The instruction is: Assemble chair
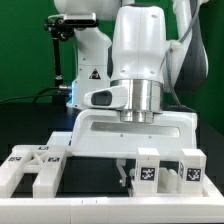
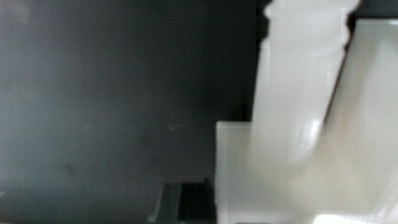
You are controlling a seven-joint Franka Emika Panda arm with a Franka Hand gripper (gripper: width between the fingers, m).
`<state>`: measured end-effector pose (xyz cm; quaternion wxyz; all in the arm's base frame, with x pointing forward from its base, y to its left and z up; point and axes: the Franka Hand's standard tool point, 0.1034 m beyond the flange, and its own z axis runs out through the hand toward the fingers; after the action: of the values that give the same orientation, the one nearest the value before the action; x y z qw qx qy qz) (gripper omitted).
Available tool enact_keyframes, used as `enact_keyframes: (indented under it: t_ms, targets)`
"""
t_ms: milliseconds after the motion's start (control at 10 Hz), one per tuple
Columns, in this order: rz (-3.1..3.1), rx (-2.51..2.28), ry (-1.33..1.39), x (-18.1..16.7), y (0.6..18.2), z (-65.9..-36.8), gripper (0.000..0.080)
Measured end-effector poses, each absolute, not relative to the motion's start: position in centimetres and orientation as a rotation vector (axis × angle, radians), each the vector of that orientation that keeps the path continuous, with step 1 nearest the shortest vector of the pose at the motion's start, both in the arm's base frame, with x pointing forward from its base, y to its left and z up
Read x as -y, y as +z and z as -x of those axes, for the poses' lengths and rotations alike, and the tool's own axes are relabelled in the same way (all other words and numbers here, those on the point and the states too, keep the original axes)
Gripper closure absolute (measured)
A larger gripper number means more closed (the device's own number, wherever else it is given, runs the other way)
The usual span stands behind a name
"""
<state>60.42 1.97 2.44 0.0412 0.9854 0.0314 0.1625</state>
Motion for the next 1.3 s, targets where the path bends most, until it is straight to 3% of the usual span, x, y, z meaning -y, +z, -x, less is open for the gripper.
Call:
enact_keyframes:
  t_ms: [200,300,500,600,1100,1300]
  targets:
    - [-3.078,-0.173,0.336,2.0,5.4,-57.5,0.0762]
    - [-3.104,-0.139,0.311,2.9,6.9,-57.3,0.0762]
    - [-3.193,-0.103,-0.083,3.5,9.0,-54.4,0.0762]
    - [-3.180,-0.096,-0.182,3.6,9.8,-54.4,0.0762]
    - [-3.119,-0.128,-0.668,2.8,9.2,-54.0,0.0762]
    - [-2.986,-0.064,-1.077,2.9,9.3,-52.6,0.0762]
